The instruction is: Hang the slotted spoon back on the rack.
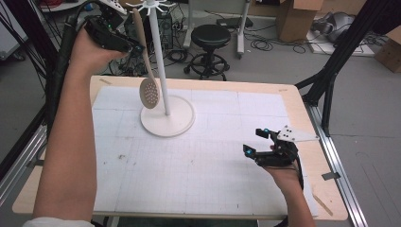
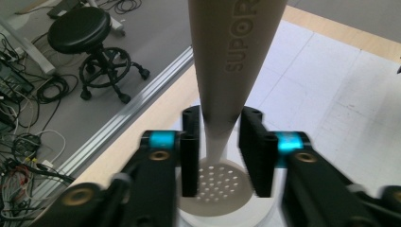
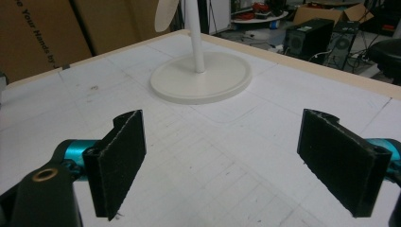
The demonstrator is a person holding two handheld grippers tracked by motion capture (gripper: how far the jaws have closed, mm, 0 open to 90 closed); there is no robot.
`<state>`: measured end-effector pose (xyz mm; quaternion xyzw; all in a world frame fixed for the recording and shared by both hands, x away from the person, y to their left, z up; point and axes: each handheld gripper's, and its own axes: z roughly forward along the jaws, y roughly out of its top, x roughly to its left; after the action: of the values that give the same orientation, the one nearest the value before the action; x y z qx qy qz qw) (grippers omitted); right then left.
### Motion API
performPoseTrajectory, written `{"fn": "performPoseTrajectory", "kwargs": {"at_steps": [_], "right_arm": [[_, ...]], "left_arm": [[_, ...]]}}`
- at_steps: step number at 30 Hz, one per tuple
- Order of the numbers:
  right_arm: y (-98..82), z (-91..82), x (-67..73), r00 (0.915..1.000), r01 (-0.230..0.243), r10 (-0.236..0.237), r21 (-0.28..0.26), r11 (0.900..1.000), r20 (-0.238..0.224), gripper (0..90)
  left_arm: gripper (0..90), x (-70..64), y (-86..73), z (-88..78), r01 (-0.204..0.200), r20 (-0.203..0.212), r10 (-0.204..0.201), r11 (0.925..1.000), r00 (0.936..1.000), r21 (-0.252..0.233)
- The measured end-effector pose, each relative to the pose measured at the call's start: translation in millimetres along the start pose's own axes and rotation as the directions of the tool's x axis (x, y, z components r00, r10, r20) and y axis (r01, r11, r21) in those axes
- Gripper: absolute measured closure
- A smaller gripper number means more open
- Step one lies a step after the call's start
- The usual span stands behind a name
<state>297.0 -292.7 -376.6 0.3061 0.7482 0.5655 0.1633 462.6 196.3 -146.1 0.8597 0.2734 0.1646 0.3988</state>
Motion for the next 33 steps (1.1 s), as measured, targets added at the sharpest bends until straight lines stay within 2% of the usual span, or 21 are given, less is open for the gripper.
{"fn": "performPoseTrajectory", "kwargs": {"at_steps": [1,4,6,8,10,13,16,23,28,33], "right_arm": [[0.0,-0.1,0.1,1.0000,0.000,0.000,0.001,1.000,0.001,15.6],[0.1,0.1,0.5,1.0000,0.001,-0.001,0.000,1.000,0.001,15.6],[0.3,0.4,1.1,1.0000,0.001,-0.001,0.002,1.000,-0.001,15.6],[0.7,1.1,1.8,1.0000,0.006,-0.006,0.001,1.000,-0.001,15.6],[1.2,1.4,2.8,1.0000,0.005,-0.005,0.004,1.000,-0.004,15.6],[1.6,2.6,3.2,0.9999,0.009,-0.009,0.003,1.000,-0.006,15.6],[1.9,3.6,4.1,0.9999,0.009,-0.009,0.008,1.000,-0.010,15.6],[3.2,3.4,4.8,0.9999,0.012,-0.012,0.002,1.000,-0.012,15.6],[3.4,4.3,5.1,0.9998,0.018,-0.018,0.003,1.000,-0.012,15.6],[4.3,4.1,5.4,0.9998,0.012,-0.012,-0.001,1.000,-0.012,15.6]], "left_arm": [[64.0,-0.3,-0.5,-0.6,-0.001,0.001,0.001,1.0000,1.0000,0.001],[59.5,-2.1,-2.6,-3.5,-0.007,0.012,0.007,1.0000,0.9999,-0.003],[57.2,-3.4,-5.0,-6.5,-0.009,0.013,0.009,0.9995,0.9999,-0.029],[54.8,-3.0,-11.6,-9.5,0.008,0.031,-0.005,0.9977,0.9995,-0.067],[51.4,-3.7,-17.2,-10.4,0.018,0.033,-0.016,0.9979,0.9993,-0.062],[48.5,-6.0,-25.9,-13.4,0.020,0.053,-0.015,0.9950,0.9985,-0.098],[47.4,-8.0,-32.7,-15.4,0.020,0.058,-0.015,0.9956,0.9982,-0.091],[44.4,-16.5,-50.0,-27.9,0.033,0.082,-0.021,0.9874,0.9964,-0.155],[39.1,-26.7,-63.3,-33.7,0.025,0.101,-0.005,0.9803,0.9949,-0.196],[34.9,-38.2,-83.4,-34.8,0.025,0.141,0.008,0.9714,0.9900,-0.236]]}}
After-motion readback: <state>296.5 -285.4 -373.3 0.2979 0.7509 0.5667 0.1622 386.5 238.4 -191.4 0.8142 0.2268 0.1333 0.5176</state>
